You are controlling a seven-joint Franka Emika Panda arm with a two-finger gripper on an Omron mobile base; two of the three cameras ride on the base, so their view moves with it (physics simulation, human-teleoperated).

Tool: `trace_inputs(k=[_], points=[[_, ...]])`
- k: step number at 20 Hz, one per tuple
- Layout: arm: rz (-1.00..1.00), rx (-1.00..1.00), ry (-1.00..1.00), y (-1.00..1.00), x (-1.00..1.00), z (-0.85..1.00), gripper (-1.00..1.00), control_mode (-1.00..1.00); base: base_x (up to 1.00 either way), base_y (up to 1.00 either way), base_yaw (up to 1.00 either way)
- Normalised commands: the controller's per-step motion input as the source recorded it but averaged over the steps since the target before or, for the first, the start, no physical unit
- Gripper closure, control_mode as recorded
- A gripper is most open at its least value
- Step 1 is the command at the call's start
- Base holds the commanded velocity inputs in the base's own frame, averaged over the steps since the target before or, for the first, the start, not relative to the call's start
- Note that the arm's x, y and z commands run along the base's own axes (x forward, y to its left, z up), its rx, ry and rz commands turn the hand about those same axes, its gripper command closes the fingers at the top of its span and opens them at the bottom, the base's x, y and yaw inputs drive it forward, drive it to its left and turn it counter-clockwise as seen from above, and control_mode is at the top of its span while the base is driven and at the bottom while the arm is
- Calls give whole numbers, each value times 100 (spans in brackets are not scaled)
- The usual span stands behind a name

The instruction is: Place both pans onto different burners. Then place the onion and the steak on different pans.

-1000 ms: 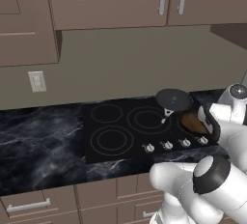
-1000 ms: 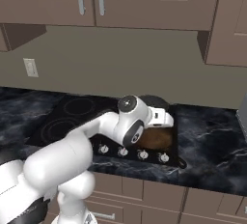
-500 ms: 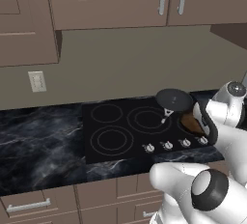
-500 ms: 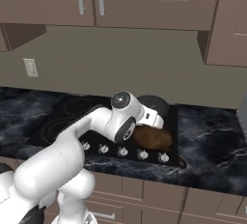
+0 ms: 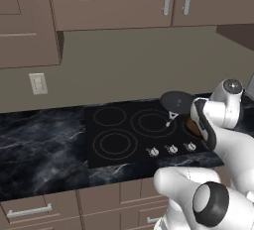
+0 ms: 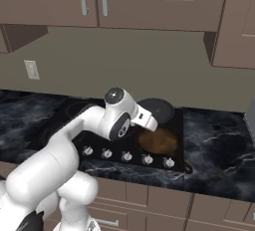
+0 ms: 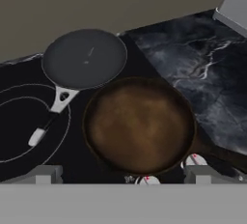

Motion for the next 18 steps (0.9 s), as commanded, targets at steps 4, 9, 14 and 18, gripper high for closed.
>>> trace_inputs(k=[4,9,14,18], points=[[-2,0,0,52,-1,0,-100,-100,0,0,0],[0,-2,0,56,-11,0,-100,-100,0,0,0],[0,-4,0,47,-6,0,-100,-100,0,0,0],[0,0,0,44,-5,0,-100,-100,0,0,0]])
